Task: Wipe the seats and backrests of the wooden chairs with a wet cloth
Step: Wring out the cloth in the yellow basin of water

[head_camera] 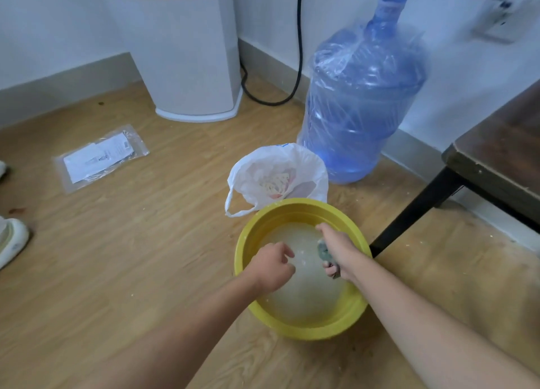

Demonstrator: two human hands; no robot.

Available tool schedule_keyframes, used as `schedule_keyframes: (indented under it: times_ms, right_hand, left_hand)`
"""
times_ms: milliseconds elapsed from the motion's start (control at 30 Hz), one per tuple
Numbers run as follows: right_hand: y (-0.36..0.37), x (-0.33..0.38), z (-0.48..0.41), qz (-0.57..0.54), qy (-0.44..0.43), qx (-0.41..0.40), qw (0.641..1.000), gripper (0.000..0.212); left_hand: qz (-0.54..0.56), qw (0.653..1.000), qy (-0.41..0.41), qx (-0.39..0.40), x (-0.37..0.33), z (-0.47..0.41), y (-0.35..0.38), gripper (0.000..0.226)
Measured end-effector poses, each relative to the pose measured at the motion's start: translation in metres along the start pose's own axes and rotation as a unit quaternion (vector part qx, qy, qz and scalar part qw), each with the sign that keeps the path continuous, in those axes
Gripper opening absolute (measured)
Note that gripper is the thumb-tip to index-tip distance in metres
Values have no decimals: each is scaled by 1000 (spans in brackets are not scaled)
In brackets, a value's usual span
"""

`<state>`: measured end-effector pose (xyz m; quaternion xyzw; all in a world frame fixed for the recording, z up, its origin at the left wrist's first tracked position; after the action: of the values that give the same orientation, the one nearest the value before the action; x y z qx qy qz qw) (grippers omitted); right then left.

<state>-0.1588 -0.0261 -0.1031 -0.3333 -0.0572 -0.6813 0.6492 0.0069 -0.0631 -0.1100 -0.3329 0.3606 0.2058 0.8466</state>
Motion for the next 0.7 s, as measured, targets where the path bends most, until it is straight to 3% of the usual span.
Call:
schedule_keyframes:
  times_ms: [100, 167, 300, 400, 567, 700]
  right_hand:
    - [-7, 13, 30, 77, -5, 21, 997, 29]
    - [-15, 26, 54, 165, -56, -5, 985, 31]
    - [-55, 62, 125, 305, -198, -113, 925, 44]
    - [-96, 94, 184, 362, -250, -195, 877, 33]
    - [-196, 121, 253, 270, -297, -302, 865, 23]
    - [-303, 105, 246, 199, -240, -400, 862, 27]
  left_hand:
    - [-2, 998, -45, 49, -6, 6, -7, 45]
    - [28, 996, -66, 59, -18, 7, -18, 41]
    - [131, 986, -88, 59, -103, 10, -42, 26]
    - [109, 986, -77, 101, -181, 11, -54, 30]
    - [79, 995, -11, 57, -302, 16, -48, 37]
    - [142, 984, 83, 63, -372, 26, -21, 27]
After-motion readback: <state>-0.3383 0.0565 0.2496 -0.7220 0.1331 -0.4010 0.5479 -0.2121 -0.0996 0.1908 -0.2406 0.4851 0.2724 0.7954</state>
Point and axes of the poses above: each hand's wrist, its own z-axis away from the middle knuckle, its own y-axis out of the palm, x = y × z, the point moved 2 cm from there along -z, towards the middle knuckle, and after that the axes turned 14 degrees about z, right-handed, at the moved point
